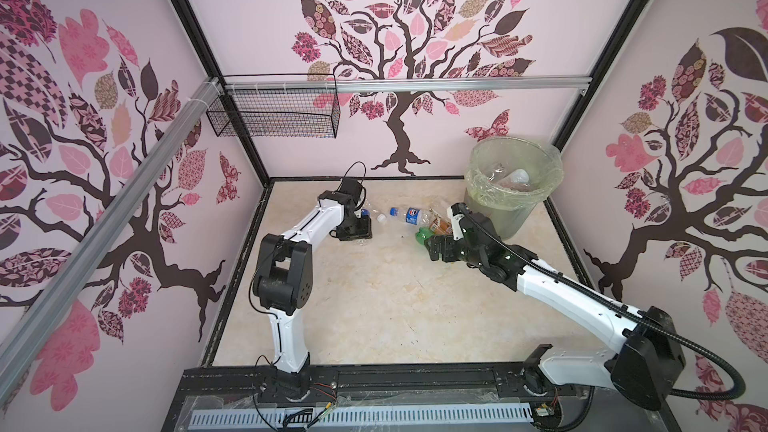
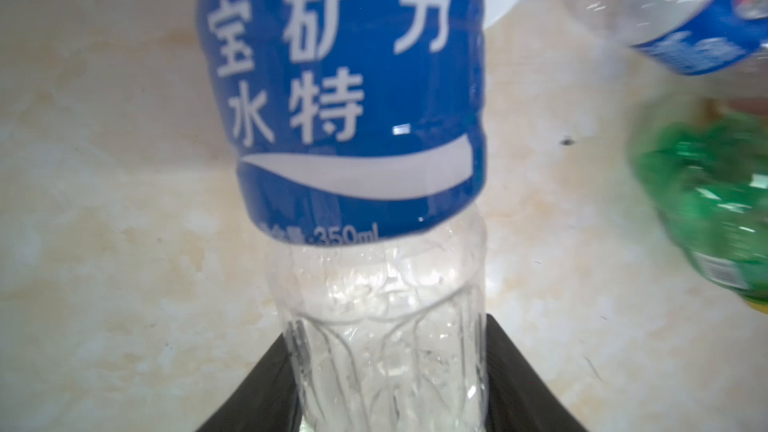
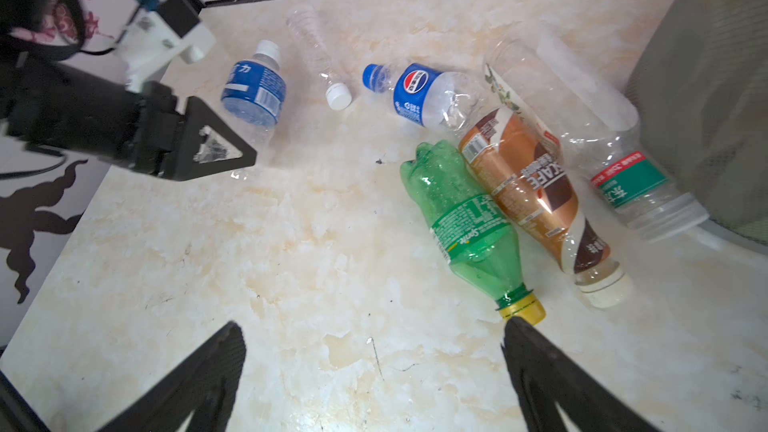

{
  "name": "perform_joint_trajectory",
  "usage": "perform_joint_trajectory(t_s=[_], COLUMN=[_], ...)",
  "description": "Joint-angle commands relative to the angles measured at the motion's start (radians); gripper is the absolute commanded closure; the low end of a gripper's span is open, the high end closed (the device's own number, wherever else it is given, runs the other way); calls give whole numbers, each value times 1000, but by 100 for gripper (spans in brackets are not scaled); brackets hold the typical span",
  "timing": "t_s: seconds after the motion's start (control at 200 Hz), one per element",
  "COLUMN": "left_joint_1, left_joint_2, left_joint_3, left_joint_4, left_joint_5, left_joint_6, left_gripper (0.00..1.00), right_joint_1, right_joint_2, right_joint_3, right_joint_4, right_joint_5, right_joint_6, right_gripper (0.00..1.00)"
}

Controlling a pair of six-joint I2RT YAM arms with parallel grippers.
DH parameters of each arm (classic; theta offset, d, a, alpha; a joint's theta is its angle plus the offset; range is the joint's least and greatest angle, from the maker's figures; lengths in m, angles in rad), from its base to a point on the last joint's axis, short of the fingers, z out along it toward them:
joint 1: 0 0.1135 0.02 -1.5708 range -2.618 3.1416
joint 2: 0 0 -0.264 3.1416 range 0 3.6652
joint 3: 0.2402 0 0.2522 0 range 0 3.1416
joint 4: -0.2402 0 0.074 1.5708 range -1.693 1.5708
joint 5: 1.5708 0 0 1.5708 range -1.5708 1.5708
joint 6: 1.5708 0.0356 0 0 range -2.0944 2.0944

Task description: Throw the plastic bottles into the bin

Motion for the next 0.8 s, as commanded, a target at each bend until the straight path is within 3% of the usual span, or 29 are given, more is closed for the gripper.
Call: perform_joint_trajectory(t_s=[0.0, 0.205, 0.3, 0.37, 0.795], left_joint_1=[-36, -234, -289, -326, -334], left_joint_2=[-102, -246, -337, -378, -472], left_joint_3=[-89, -218, -336, -342, -366], left_joint_4=[145, 229, 353, 354, 387], left_joint_5=[152, 110, 77, 24, 72], left_joint_6=[-53, -60, -98, -87, -108], left_gripper=[48, 48, 47, 47, 47], right_joint_1=[-10, -32, -37, -43, -66], right_joint_2=[-39, -34, -25, -20, 79], right_joint_3=[62, 118, 140, 145, 216], right_joint_4=[-34, -42, -50, -43, 54], right_joint_5=[13, 9, 13, 12, -158], right_joint_6=[10, 63, 93, 115, 240], right_gripper=[0, 0, 1, 0, 0])
